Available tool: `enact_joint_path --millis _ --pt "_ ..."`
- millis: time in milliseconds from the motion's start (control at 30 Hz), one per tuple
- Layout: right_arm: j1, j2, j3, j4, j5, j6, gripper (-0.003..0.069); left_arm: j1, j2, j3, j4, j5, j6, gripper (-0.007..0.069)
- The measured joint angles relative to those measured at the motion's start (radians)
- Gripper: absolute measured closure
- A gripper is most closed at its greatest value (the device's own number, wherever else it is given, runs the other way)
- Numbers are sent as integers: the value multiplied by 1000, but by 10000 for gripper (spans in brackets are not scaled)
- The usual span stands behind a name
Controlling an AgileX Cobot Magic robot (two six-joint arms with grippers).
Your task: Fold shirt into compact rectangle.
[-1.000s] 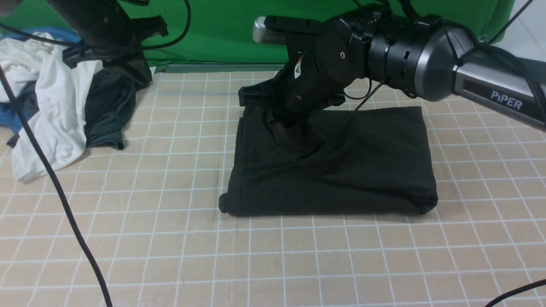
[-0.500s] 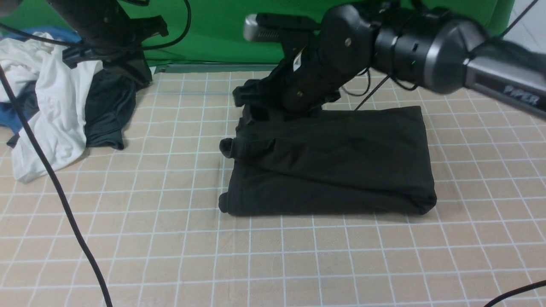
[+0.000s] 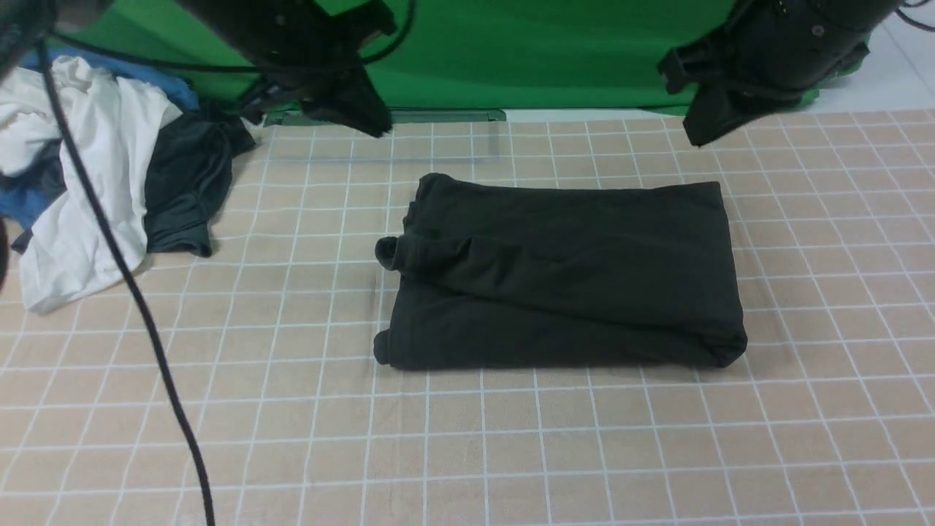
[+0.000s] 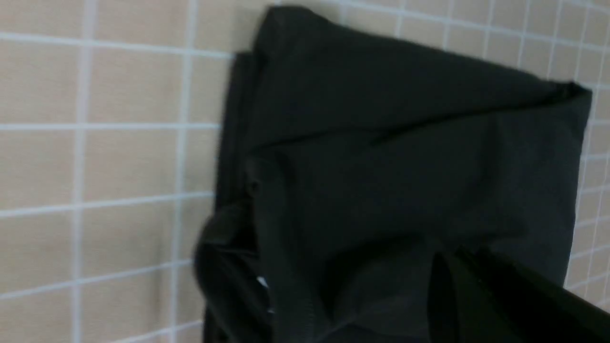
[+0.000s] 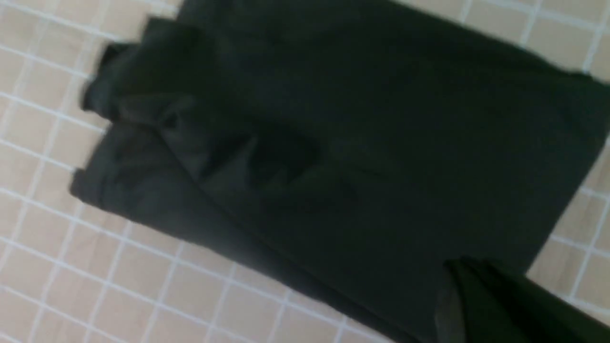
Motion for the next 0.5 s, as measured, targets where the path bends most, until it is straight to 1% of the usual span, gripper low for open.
enact_joint_path --millis 33,67,167,300,367,400,500 --pt "-1 0 7 0 -2 0 631 -8 4 0 2 -2 1 608" --pt "-4 0 25 -1 -8 -1 631 -59 16 0 20 -12 4 608" --pt "-4 0 77 -1 -37 -5 631 -151 65 0 63 -76 6 608" --pt "-4 0 115 -1 -49 -15 633 -177 114 0 80 -113 6 608" --pt "-4 0 122 -1 -49 -21 632 -177 134 0 86 -98 6 608" --pt "-5 0 123 -1 -48 -23 632 -176 148 0 98 -59 6 608" --pt "-8 -1 124 -3 -31 -47 634 -172 163 42 161 -10 6 608"
